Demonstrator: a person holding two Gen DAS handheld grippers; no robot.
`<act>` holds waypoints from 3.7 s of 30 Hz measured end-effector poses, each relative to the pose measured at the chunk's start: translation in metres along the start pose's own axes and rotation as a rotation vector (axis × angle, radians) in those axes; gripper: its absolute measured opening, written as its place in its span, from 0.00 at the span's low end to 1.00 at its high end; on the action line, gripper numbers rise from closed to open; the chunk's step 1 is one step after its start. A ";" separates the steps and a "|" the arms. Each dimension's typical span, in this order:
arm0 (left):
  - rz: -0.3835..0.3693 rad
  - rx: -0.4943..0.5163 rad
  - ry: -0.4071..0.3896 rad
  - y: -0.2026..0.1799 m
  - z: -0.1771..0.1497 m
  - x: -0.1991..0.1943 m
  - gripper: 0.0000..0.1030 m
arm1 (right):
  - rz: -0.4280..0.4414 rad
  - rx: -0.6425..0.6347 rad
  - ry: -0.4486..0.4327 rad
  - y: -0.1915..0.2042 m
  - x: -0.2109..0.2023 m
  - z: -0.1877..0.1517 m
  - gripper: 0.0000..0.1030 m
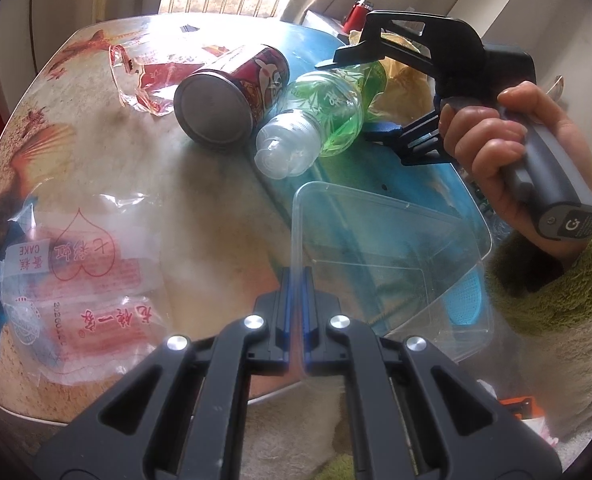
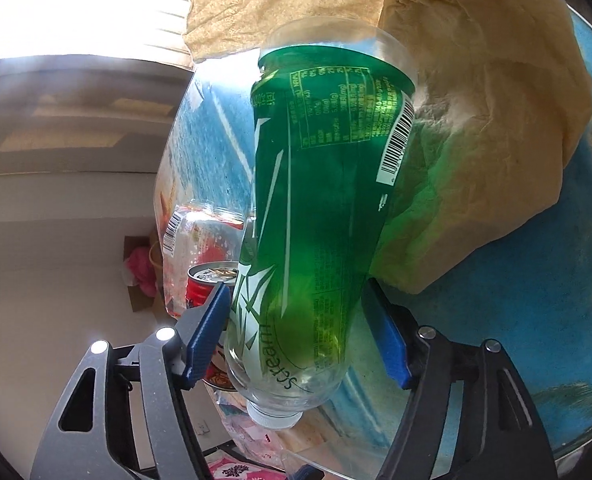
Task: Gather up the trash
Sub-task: 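Close the left tool on the clear tub rim while the right tool grasps the green bottle, then lift the clear tub and green bottle and carry them to the wastebasket, then open the left tool over the basket, then open the right tool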
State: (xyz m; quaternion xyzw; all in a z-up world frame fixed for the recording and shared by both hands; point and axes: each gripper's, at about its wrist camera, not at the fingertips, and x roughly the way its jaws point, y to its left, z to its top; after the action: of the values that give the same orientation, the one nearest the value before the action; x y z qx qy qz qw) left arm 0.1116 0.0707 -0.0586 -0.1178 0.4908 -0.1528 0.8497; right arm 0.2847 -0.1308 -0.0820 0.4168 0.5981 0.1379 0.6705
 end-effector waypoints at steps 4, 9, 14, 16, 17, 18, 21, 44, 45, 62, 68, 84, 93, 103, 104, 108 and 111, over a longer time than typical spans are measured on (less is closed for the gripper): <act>0.000 -0.002 0.004 0.002 0.001 -0.001 0.03 | 0.033 0.008 0.009 -0.004 -0.005 0.000 0.61; 0.001 -0.012 0.005 0.007 0.003 0.000 0.03 | 0.096 0.011 0.006 -0.003 -0.017 0.004 0.60; 0.005 -0.016 0.004 0.010 0.002 -0.001 0.03 | 0.150 -0.018 -0.019 0.006 -0.034 0.004 0.59; 0.008 -0.015 0.004 0.009 0.002 0.000 0.03 | 0.170 -0.038 -0.031 0.011 -0.040 0.002 0.59; 0.011 -0.013 0.006 0.007 0.001 0.001 0.03 | 0.177 -0.054 -0.041 0.013 -0.045 0.000 0.59; 0.012 -0.012 0.009 0.007 0.002 0.001 0.03 | 0.185 -0.071 -0.052 0.013 -0.053 -0.002 0.59; 0.018 -0.006 0.023 0.005 0.003 0.004 0.03 | 0.224 -0.110 -0.078 0.018 -0.070 -0.008 0.59; 0.020 -0.021 -0.022 -0.002 0.025 -0.004 0.02 | 0.523 0.072 -0.120 -0.136 -0.164 -0.071 0.59; 0.022 -0.013 -0.032 -0.006 0.028 -0.005 0.02 | 0.530 0.080 -0.127 -0.140 -0.169 -0.067 0.59; -0.034 0.282 -0.105 -0.138 0.076 0.014 0.02 | 0.527 0.247 -0.572 -0.281 -0.317 -0.129 0.59; -0.102 0.452 -0.112 -0.225 0.078 0.030 0.02 | 0.300 0.400 -0.785 -0.353 -0.373 -0.162 0.59; -0.054 0.865 0.117 -0.442 -0.008 0.210 0.03 | -0.007 0.601 -0.898 -0.436 -0.387 -0.195 0.59; -0.050 0.813 0.267 -0.470 -0.041 0.340 0.09 | -0.087 0.638 -0.868 -0.451 -0.395 -0.192 0.59; -0.129 0.719 0.313 -0.447 -0.036 0.364 0.29 | -0.127 0.618 -0.839 -0.436 -0.397 -0.164 0.59; -0.141 0.717 0.304 -0.445 -0.032 0.357 0.29 | -0.129 0.615 -0.836 -0.436 -0.394 -0.161 0.59; -0.205 0.701 0.278 -0.436 -0.018 0.318 0.32 | -0.143 0.596 -0.831 -0.436 -0.390 -0.150 0.59; -0.246 0.703 0.268 -0.426 -0.013 0.284 0.36 | -0.156 0.581 -0.829 -0.440 -0.381 -0.140 0.59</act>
State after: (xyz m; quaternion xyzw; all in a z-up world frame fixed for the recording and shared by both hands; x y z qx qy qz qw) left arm 0.1734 -0.4305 -0.1424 0.1434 0.4975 -0.4260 0.7420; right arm -0.0763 -0.6068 -0.1299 0.5598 0.3247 -0.2617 0.7160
